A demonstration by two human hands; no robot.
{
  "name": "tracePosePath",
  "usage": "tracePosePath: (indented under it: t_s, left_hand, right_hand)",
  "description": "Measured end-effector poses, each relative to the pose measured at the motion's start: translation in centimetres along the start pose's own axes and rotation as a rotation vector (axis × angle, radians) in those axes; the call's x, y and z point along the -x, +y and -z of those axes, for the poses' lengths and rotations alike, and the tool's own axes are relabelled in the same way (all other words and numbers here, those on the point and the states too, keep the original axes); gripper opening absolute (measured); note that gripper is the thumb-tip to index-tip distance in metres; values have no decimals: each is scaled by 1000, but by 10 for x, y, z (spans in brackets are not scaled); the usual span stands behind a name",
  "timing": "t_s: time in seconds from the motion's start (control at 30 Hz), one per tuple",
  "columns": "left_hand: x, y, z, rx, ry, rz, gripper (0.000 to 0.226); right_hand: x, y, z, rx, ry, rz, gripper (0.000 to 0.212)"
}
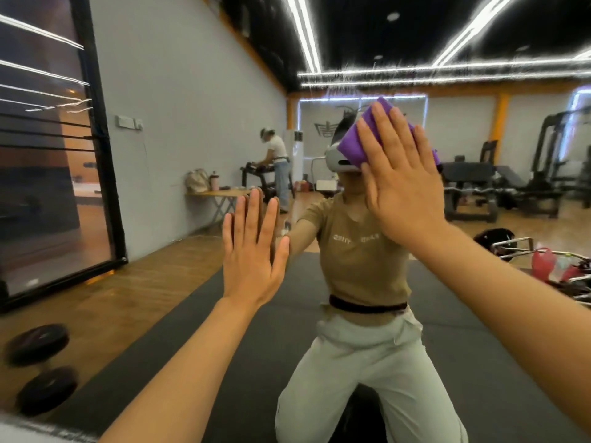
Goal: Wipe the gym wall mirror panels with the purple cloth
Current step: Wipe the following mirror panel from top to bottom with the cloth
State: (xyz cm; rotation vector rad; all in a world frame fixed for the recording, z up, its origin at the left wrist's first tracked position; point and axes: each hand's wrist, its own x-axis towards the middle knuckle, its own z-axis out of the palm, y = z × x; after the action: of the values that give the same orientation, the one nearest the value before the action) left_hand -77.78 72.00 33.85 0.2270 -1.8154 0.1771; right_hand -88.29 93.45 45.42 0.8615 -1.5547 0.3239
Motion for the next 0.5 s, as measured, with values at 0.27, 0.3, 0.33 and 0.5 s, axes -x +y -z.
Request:
tracePosePath:
  t_s: [0.27,0.3,0.33,0.5]
  left_hand:
    - [1,23,3,92,29,116,64]
    - [2,25,3,90,22,127,64]
    - [2,24,4,78,7,129,65]
    - [2,21,5,-20,-67,95,73]
  right_hand:
    - [172,-58,-32,-13,-230,343,74]
    - [193,-61,-34,-6,-261,376,73]
    - [208,-62,-34,2,-286,400,71]
    - [204,-33,-28,50,-312,598,65]
